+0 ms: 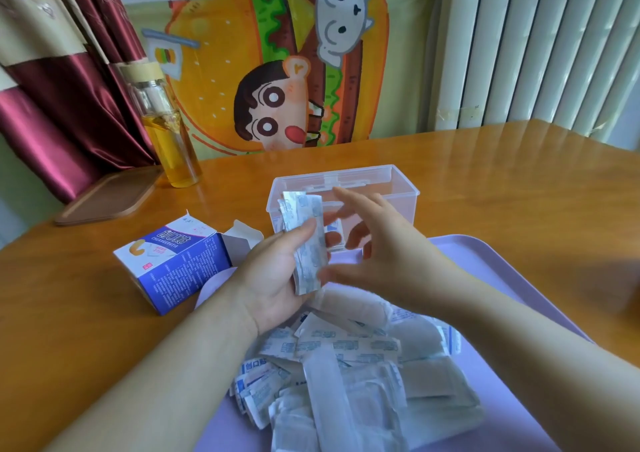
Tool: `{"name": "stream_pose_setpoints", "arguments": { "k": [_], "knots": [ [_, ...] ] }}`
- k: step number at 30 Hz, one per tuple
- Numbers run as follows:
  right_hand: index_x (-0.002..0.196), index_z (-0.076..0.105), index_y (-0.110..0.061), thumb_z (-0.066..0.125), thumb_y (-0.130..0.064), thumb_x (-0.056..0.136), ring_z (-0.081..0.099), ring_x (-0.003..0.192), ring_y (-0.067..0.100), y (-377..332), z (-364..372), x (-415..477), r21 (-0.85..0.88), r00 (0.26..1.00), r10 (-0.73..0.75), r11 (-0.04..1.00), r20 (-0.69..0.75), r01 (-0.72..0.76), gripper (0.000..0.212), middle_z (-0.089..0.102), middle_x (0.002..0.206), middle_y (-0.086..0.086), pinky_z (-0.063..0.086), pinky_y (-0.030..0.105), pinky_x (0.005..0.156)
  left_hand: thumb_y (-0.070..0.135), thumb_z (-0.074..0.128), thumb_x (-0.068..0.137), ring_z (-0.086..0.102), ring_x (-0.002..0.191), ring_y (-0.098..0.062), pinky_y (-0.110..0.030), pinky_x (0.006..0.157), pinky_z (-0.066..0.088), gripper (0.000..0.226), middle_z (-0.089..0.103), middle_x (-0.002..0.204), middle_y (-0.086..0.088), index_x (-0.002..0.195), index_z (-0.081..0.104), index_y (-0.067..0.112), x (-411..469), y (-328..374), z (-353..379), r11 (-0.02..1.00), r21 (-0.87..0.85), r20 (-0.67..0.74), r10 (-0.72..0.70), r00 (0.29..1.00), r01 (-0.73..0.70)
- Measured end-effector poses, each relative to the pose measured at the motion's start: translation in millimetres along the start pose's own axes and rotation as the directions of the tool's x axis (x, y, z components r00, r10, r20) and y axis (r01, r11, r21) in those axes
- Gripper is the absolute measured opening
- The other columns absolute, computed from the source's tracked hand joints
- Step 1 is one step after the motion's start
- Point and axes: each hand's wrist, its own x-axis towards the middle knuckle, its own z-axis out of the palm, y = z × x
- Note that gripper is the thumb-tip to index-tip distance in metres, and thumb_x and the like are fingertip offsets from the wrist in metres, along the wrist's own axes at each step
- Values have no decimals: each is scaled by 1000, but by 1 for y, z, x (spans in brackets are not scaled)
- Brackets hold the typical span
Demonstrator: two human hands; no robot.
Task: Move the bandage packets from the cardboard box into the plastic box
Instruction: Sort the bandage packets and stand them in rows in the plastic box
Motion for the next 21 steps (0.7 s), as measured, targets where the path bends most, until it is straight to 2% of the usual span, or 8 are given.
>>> {"name": "stream_pose_setpoints", "arguments": {
  "k": [3, 5, 7, 11, 15, 17, 19, 21],
  "knots": [
    [147, -5, -39, 84, -42, 61, 26, 131, 5, 5, 1, -5, -172, 984, -118, 975, 136, 141, 124, 5, 150, -12, 34, 16, 96, 24, 45, 95, 59, 75, -17, -36, 86, 48, 30, 56, 73, -3, 118, 61, 14, 0, 1, 0, 997, -58, 49, -53, 997, 56],
    [145, -11, -44, 84, -45, 59, 23, 136, 13, 6, 4, -6, -243, 973, -142, 952, 180, 184, 128, -9, 153, -13, 39, 27, 98, 21, 48, 91, 61, 82, -23, -38, 79, 51, 32, 60, 86, -11, 118, 58, 8, -4, 0, 3, 996, 8, 121, -93, 988, 93],
    [146, -5, -44, 84, -43, 60, 34, 130, 19, 6, 7, -6, -257, 971, -155, 946, 184, 199, 124, -6, 153, -12, 45, 32, 94, 14, 45, 92, 59, 86, -27, -35, 69, 51, 26, 58, 96, -20, 112, 57, 3, -6, -4, 7, 989, 119, 170, -106, 980, 87],
    [146, 20, -37, 81, -33, 65, 48, 96, 12, 5, 4, -5, -247, 977, -163, 949, 140, 194, 102, 16, 141, -12, 53, 32, 77, 9, 52, 85, 54, 85, -30, -39, 64, 49, 28, 53, 97, -19, 111, 57, -1, -9, -5, 11, 968, 240, 202, -120, 972, 70],
    [139, 32, -36, 82, -37, 64, 58, 78, 15, 4, 1, -5, -280, 978, -151, 942, 141, 186, 91, 12, 143, -13, 52, 31, 70, 11, 56, 83, 49, 83, -24, -37, 69, 42, 31, 50, 94, -16, 113, 56, 2, -10, -5, 10, 966, 250, 199, -122, 972, 70],
    [137, 33, -37, 83, -41, 61, 60, 80, 14, 3, 0, -5, -281, 975, -143, 941, 170, 187, 92, 4, 148, -16, 52, 30, 72, 13, 51, 92, 51, 74, -18, -38, 63, 46, 17, 53, 82, -10, 107, 56, 5, -10, -6, 9, 953, 293, 175, -130, 976, 74],
    [134, 40, -36, 84, -42, 60, 60, 95, 18, 2, -1, -5, -234, 972, -157, 952, 173, 195, 86, 10, 147, -18, 52, 33, 79, 15, 50, 95, 50, 67, -15, -39, 61, 48, 13, 52, 71, -3, 94, 60, 8, -10, -6, 8, 948, 310, 163, -126, 979, 71],
    [128, 50, -33, 82, -38, 64, 57, 104, 11, 0, -4, -4, -147, 973, -174, 969, 154, 196, 72, 24, 144, -13, 49, 26, 84, 14, 49, 95, 49, 64, -15, -39, 59, 49, 27, 51, 68, -1, 76, 69, 16, -11, -5, 8, 950, 307, 164, -120, 979, 65]
  ]
}}
